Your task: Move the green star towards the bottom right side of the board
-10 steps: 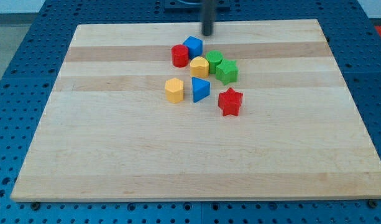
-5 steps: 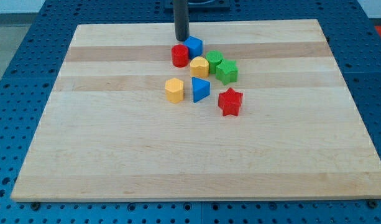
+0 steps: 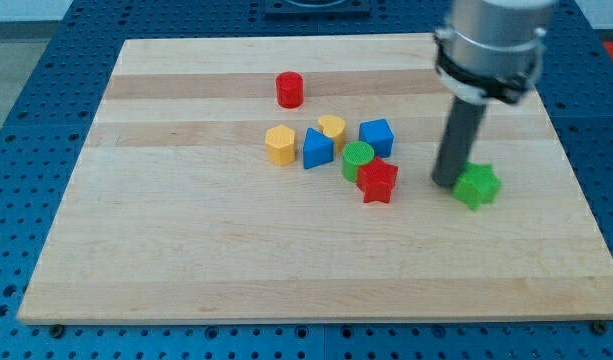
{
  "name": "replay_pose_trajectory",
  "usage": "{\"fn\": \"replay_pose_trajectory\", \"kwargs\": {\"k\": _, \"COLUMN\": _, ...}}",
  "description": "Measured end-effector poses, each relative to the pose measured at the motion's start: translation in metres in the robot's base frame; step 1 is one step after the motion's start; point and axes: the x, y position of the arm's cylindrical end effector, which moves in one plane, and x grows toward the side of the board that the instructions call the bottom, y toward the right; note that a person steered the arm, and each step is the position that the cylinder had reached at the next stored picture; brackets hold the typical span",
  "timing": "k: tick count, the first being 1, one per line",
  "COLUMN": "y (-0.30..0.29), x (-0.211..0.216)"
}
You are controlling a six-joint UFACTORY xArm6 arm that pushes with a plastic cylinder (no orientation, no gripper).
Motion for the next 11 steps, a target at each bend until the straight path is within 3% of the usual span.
{"fn": "replay_pose_trajectory", "kwargs": {"k": 3, "y": 0.006, "x": 0.020}}
{"fn": "replay_pose_trajectory", "kwargs": {"k": 5, "y": 0.002, "x": -0.044}}
{"fn": "replay_pose_trajectory", "kwargs": {"k": 6, "y": 0.038, "x": -0.044}}
{"fn": "replay_pose_trajectory", "kwargs": {"k": 9, "y": 0.044, "x": 0.025}}
{"fn": "replay_pose_trajectory", "kwargs": {"k": 11, "y": 0.044, "x": 0.032}}
